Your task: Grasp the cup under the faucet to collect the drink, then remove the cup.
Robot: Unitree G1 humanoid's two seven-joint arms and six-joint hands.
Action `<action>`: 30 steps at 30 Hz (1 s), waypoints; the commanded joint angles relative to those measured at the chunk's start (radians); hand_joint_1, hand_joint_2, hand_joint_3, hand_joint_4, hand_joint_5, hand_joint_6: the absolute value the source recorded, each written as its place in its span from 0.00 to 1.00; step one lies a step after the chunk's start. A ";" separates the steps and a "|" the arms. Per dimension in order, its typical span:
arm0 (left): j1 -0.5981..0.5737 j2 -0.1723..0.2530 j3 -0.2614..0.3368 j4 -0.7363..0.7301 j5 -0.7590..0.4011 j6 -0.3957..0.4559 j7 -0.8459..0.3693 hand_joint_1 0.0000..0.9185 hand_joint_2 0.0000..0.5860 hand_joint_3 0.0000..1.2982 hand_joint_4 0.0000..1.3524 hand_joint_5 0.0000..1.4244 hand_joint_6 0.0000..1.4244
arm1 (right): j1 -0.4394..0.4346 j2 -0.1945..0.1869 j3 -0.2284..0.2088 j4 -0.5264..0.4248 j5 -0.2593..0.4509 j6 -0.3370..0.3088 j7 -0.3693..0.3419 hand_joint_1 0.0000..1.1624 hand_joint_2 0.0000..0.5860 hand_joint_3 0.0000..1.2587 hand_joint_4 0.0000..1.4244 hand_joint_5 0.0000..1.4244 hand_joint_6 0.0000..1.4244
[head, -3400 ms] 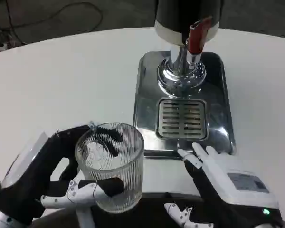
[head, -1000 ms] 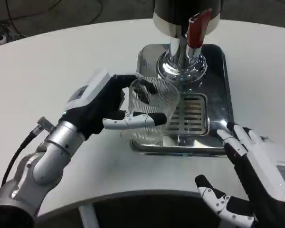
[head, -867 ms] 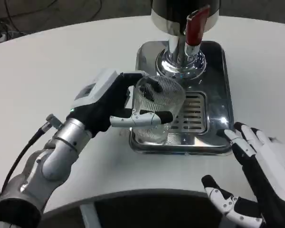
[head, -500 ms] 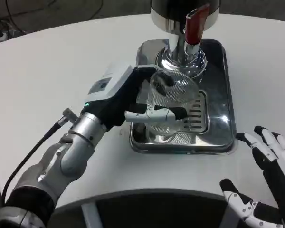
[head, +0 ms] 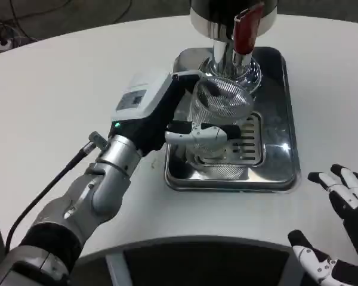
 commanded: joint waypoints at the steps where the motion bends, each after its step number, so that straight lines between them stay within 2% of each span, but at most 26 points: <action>1: -0.034 -0.014 -0.027 0.039 0.017 0.023 0.037 0.54 0.45 0.81 0.92 1.00 1.00 | 0.022 0.007 -0.034 -0.018 0.027 -0.031 -0.011 0.38 0.71 0.09 0.00 0.00 0.00; 6: -0.049 -0.022 -0.047 0.058 0.023 0.036 0.042 0.54 0.45 0.76 0.83 0.96 0.99 | 0.027 0.012 -0.066 -0.018 0.050 -0.047 -0.008 0.38 0.71 0.09 0.00 0.00 0.00; 11: -0.048 -0.024 -0.060 0.066 0.013 0.038 0.017 0.51 0.42 0.64 0.71 0.84 0.94 | 0.033 0.015 -0.083 -0.018 0.067 -0.051 -0.005 0.38 0.71 0.09 0.00 0.00 0.00; 15: -0.043 -0.019 -0.058 0.068 0.001 0.044 0.011 0.42 0.35 0.50 0.54 0.69 0.84 | 0.032 0.015 -0.084 -0.018 0.071 -0.050 -0.003 0.38 0.71 0.09 0.00 0.00 0.00; 17: -0.038 -0.012 -0.054 0.065 -0.001 0.045 0.021 0.39 0.34 0.45 0.49 0.65 0.82 | 0.031 0.014 -0.080 -0.018 0.071 -0.048 -0.001 0.38 0.71 0.09 0.00 0.00 0.00; 23: -0.032 0.000 -0.050 0.057 -0.008 0.048 0.032 0.31 0.29 0.31 0.34 0.49 0.68 | 0.026 0.012 -0.071 -0.018 0.068 -0.044 0.002 0.38 0.71 0.09 0.00 0.00 0.00; 26: -0.031 0.006 -0.050 0.052 -0.008 0.051 0.028 0.24 0.25 0.22 0.23 0.37 0.53 | 0.018 0.010 -0.068 -0.018 0.069 -0.041 0.006 0.38 0.71 0.09 0.00 0.00 0.00; 27: -0.031 0.008 -0.050 0.051 -0.008 0.052 0.025 0.23 0.24 0.20 0.22 0.35 0.50 | 0.016 0.009 -0.067 -0.018 0.069 -0.040 0.006 0.38 0.71 0.09 0.00 0.00 0.00; 30: -0.033 0.014 -0.048 0.049 -0.013 0.045 0.010 0.22 0.23 0.20 0.20 0.33 0.47 | 0.012 0.009 -0.061 -0.018 0.068 -0.040 0.008 0.38 0.71 0.09 0.00 0.00 0.00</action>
